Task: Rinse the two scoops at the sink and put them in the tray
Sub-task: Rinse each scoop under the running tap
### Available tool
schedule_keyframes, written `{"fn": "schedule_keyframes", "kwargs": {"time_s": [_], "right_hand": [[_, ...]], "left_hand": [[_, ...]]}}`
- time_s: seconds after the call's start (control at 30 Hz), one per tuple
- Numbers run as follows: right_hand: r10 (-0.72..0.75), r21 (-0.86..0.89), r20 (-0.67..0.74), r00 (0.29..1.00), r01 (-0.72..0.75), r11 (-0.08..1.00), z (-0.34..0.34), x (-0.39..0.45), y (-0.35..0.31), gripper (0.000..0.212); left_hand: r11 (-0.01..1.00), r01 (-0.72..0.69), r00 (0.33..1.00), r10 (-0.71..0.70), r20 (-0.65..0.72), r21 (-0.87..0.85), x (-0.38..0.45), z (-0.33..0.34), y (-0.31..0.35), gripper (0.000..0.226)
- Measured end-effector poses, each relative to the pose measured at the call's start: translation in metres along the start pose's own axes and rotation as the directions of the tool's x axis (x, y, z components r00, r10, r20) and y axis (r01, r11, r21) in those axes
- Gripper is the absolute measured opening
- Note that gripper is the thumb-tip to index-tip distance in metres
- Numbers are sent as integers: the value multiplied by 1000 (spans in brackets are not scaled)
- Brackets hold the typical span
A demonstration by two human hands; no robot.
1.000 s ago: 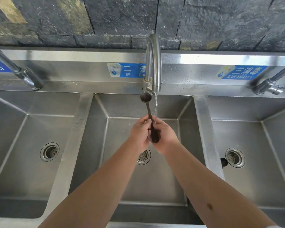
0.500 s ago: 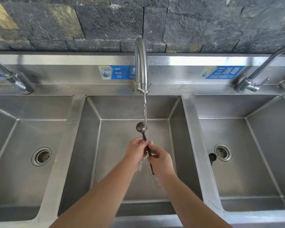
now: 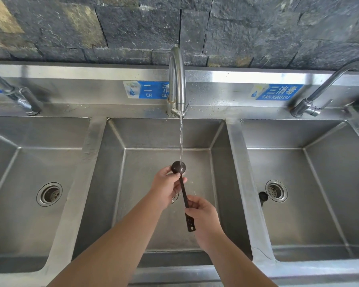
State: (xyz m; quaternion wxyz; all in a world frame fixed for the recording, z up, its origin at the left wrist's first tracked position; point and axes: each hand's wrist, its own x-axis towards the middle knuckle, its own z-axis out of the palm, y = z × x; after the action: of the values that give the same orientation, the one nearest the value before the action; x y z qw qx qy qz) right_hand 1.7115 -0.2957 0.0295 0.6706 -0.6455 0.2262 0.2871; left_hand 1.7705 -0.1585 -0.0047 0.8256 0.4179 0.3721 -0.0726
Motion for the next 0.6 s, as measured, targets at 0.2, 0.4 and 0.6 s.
{"fn": "schedule_keyframes", "kwargs": {"time_s": [0.2,0.4,0.6], "right_hand": [[136,279,72,988,-151,948,7,10,-17,26],[70,335,40,997,-80,939,27,35,-50,25],[-40,276,84,996,15,961,49,59,-81,30]], "left_hand": [[994,-77,997,78,15,-76,11,11,32,29],[989,-147,985,146,91,10,13,23,55,19],[966,-195,979,182,90,172,7,18,64,22]]}}
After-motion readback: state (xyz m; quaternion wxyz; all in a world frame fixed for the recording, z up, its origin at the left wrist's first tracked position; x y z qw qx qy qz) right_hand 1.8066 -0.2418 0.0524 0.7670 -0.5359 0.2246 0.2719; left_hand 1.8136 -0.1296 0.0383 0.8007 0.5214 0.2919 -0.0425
